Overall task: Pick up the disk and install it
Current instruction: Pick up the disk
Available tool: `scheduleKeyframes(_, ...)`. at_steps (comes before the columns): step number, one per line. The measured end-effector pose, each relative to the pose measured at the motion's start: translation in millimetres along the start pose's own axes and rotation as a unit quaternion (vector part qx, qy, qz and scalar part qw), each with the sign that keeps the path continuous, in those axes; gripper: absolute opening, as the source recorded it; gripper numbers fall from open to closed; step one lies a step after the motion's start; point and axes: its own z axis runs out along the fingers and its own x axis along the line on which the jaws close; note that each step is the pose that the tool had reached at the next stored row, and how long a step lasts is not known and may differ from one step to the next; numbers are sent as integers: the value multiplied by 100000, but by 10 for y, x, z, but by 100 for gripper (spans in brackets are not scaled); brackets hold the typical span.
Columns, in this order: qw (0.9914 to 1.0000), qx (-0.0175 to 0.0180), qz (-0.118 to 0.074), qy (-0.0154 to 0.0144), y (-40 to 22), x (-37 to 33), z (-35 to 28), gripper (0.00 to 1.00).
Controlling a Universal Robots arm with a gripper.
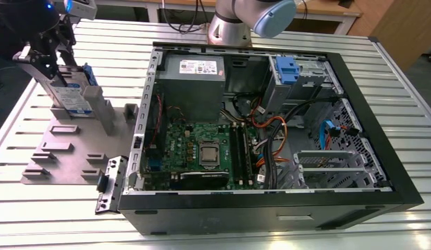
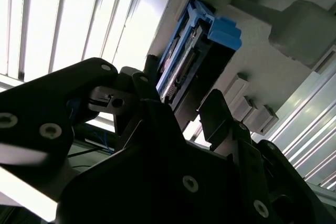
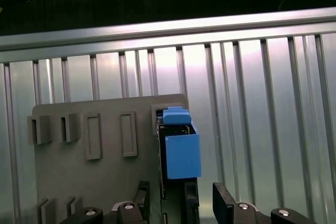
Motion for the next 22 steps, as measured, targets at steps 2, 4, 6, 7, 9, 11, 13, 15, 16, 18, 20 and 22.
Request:
scheduleKeyframes(2, 100000, -1, 2, 1, -1, -1, 0, 59)
scheduleKeyframes(4, 100000, 3, 3, 0, -2, -2, 0, 57)
scheduleKeyframes(6, 100000, -1, 1, 1, -3, -2, 0, 51)
scheduleKeyframes(7, 100000, -1, -1, 1, -4, -2, 0, 51)
scheduleKeyframes(9, 100000, -2, 0, 2, -5, -3, 0, 51)
scheduleKeyframes(11, 100000, -22, 3, 13, -5, -3, -11, 51)
scheduleKeyframes(13, 100000, -3, 0, -1, -4, -4, -32, 51)
scheduleKeyframes(15, 100000, -6, 1, 1, -4, -4, -54, 51)
scheduleKeyframes(16, 100000, 7, 0, -8, -4, -5, -54, 51)
scheduleKeyframes(18, 100000, 7, 1, -7, -4, -4, -57, 51)
scheduleKeyframes(20, 100000, 2, 1, -7, -4, -5, -60, 51)
scheduleKeyframes(22, 100000, -2, -2, -2, -4, -5, -65, 51)
